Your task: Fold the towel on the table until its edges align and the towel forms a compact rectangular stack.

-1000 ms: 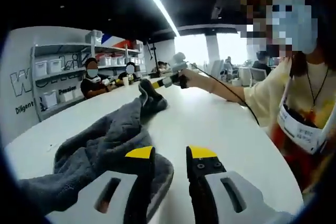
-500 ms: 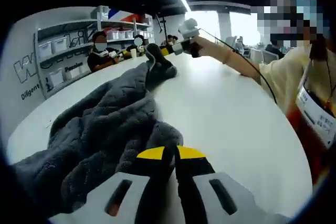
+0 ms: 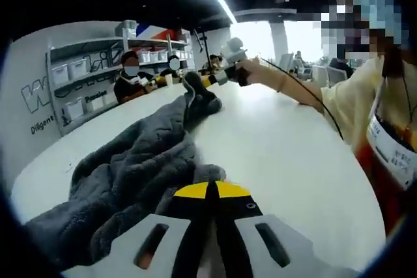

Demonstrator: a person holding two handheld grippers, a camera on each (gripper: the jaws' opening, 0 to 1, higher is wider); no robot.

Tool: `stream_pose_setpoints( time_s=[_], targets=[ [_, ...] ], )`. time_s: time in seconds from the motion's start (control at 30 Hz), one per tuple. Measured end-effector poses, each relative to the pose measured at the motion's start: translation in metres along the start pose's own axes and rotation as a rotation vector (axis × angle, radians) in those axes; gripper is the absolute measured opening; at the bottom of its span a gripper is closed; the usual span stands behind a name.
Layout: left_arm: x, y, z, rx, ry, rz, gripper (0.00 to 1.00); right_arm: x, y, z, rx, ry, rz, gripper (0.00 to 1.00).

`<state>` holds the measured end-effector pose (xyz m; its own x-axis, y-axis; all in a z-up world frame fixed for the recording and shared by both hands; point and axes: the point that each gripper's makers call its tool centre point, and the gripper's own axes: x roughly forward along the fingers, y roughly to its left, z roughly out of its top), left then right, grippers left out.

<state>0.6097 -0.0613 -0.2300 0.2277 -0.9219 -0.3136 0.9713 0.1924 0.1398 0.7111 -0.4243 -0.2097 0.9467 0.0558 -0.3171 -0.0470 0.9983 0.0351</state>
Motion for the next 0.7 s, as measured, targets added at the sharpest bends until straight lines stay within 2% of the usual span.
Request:
stream_pose_setpoints(
  time_s=[0.27, 0.37, 0.5, 0.57, 0.6, 0.67, 0.7],
  targets=[
    [-0.032, 0.022, 0.044, 0.064, -0.193, 0.110, 0.01, 0.002, 0.000, -0.002, 0.004, 0.010, 0.009, 0.74],
    [-0.055, 0.037, 0.065, 0.084, -0.284, 0.197, 0.01, 0.001, 0.002, -0.002, 0.004, 0.009, 0.010, 0.74],
    [-0.084, 0.055, 0.082, 0.049, -0.395, 0.285, 0.01, 0.002, 0.002, -0.004, 0.003, 0.016, 0.010, 0.74],
    [-0.094, 0.061, 0.082, 0.038, -0.401, 0.291, 0.01, 0.002, 0.002, -0.004, 0.002, 0.017, 0.011, 0.74],
    [-0.103, 0.074, 0.084, 0.041, -0.418, 0.370, 0.01, 0.002, 0.002, -0.004, 0.002, 0.017, 0.012, 0.74],
    [-0.112, 0.083, 0.081, 0.072, -0.388, 0.423, 0.01, 0.002, 0.003, -0.004, 0.002, 0.019, 0.014, 0.73],
    [-0.123, 0.092, 0.083, 0.066, -0.408, 0.481, 0.01, 0.002, 0.002, -0.004, 0.001, 0.019, 0.015, 0.73]
  ],
)
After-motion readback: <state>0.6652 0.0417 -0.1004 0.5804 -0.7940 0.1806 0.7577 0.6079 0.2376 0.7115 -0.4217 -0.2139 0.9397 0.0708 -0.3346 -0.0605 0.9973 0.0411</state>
